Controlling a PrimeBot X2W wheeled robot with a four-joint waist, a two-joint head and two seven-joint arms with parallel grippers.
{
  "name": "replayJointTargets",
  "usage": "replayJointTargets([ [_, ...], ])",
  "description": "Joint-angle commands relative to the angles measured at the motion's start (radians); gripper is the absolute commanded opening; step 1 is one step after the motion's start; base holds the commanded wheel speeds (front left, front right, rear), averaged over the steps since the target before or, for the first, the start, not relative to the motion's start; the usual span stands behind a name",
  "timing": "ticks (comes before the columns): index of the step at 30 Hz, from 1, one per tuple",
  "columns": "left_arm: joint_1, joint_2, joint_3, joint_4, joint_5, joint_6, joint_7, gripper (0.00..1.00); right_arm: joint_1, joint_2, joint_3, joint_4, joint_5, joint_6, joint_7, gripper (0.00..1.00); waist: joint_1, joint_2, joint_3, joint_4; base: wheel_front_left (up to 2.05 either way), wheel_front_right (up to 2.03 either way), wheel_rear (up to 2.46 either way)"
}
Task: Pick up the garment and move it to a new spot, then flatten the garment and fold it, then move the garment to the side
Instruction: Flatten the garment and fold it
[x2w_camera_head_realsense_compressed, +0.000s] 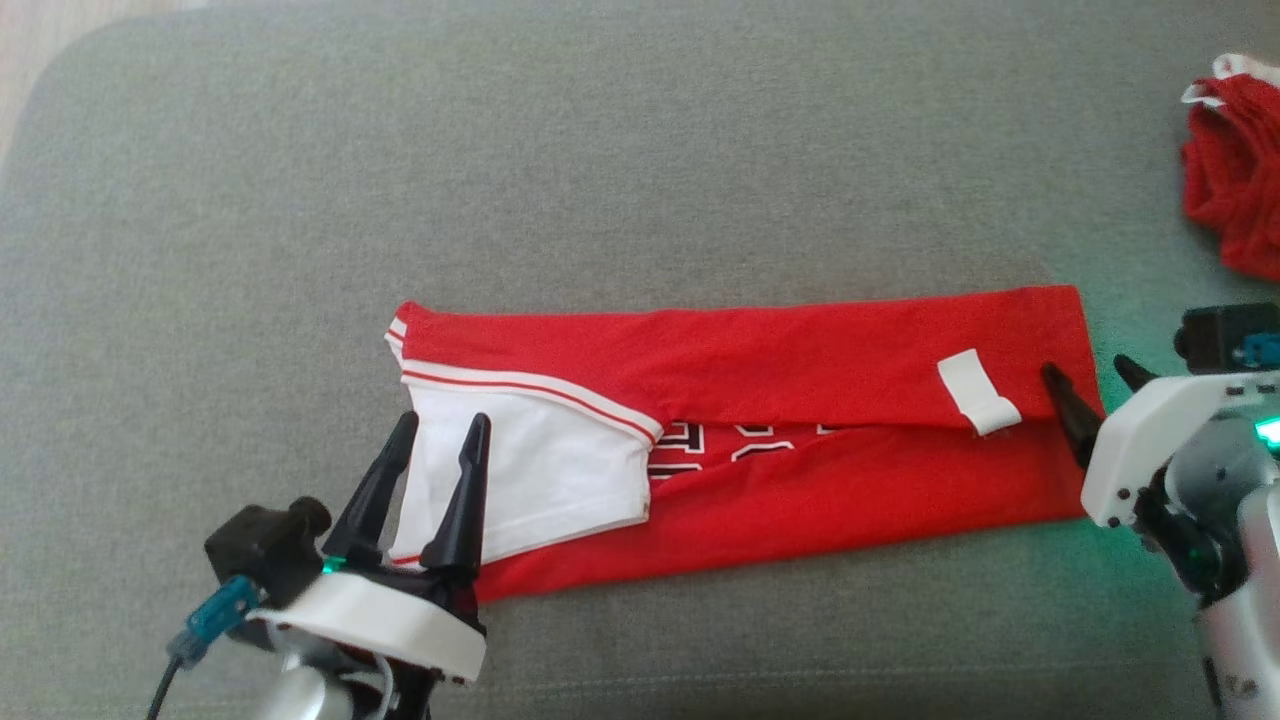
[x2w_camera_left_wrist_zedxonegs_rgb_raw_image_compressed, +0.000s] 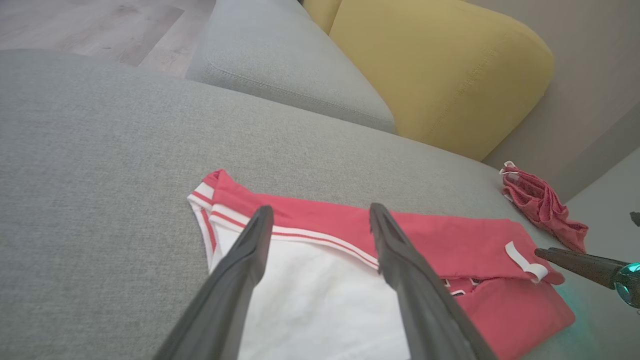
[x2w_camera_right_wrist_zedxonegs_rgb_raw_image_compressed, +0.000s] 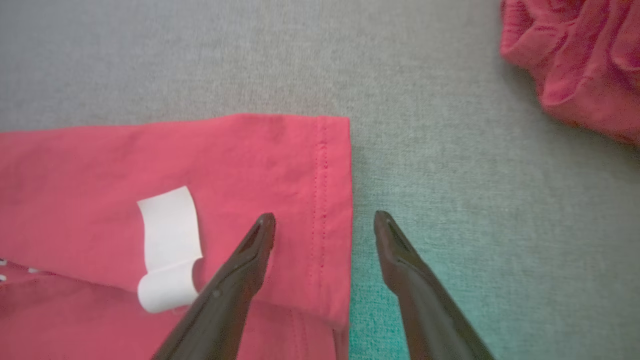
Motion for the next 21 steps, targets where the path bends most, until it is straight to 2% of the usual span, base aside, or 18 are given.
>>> replayJointTargets([
  [1,-0.045,0.003,0.029,-0.023,0.015,0.005,-0.013,1.00,-0.038,-0.036,0.027,-0.019,0.010,0.007,0.018,1.00,0.0000,0.0000,0.010,0.008,0.00,0.00,0.00],
  [7,-0.052,-0.006,0.031,-0.015,0.024,-0.001,-0.016,1.00,-0.085,-0.076,0.075,0.036,0.033,0.007,0.094,1.00,0.0000,0.0000,0.031,0.021,0.00,0.00,0.00],
  [19,-0.057,-0.009,0.037,-0.009,0.055,0.002,-0.019,1.00,-0.110,-0.078,0.139,0.081,0.104,0.007,0.198,1.00,0.0000,0.0000,0.034,0.027,0.00,0.00,0.00],
  [20,-0.057,-0.009,0.037,-0.008,0.056,0.001,-0.019,1.00,-0.111,-0.077,0.142,0.084,0.105,0.007,0.197,0.89,0.0000,0.0000,0.033,0.027,0.00,0.00,0.00],
  [21,-0.057,-0.009,0.036,-0.008,0.057,0.001,-0.019,1.00,-0.111,-0.075,0.145,0.089,0.107,0.007,0.197,0.66,0.0000,0.0000,0.030,0.027,0.00,0.00,0.00],
])
